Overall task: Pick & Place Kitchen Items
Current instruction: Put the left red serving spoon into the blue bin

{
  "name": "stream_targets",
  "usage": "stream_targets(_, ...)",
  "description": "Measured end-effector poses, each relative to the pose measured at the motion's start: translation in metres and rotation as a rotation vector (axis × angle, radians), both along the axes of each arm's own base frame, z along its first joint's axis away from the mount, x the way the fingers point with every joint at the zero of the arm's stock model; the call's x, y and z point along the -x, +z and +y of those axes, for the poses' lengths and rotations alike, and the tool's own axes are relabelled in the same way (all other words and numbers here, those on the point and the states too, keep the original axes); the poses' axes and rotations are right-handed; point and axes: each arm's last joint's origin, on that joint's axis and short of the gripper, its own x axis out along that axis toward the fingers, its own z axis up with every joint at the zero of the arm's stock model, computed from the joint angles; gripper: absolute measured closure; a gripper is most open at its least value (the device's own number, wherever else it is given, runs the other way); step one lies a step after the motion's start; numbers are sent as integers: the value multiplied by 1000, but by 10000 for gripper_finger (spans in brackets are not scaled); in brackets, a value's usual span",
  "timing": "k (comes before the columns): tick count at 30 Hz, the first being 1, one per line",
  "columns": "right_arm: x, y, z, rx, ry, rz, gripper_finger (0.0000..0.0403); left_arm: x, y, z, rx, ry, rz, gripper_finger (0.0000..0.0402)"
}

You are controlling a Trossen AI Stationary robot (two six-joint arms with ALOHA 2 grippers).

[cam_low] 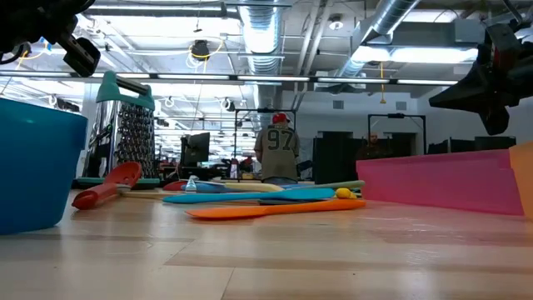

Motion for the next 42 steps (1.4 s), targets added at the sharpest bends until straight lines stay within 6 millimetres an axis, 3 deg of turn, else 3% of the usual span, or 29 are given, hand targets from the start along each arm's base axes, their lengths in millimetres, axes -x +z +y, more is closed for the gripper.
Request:
stream_targets(10,0,0,0,0,0,0,403,2,8,2,35,10,-76,399)
stream_targets(16,0,0,0,0,0,0,403,4,12,7,37,164,-108,399)
stream_targets(19,0,0,0,0,0,0,403,7,19,12,112,281,-153,399)
stream_targets(24,0,0,0,0,0,0,403,13,28,16,221,306,-240,399)
stream_targets(28,0,0,0,0,0,-1,403,11,43,17,284,349,-211,399)
stream_targets(34,0,0,0,0,0,0,403,-12,78,5,246,393,-113,399)
stream_targets(42,0,0,0,0,0,0,403,-70,126,-29,163,357,-17,394)
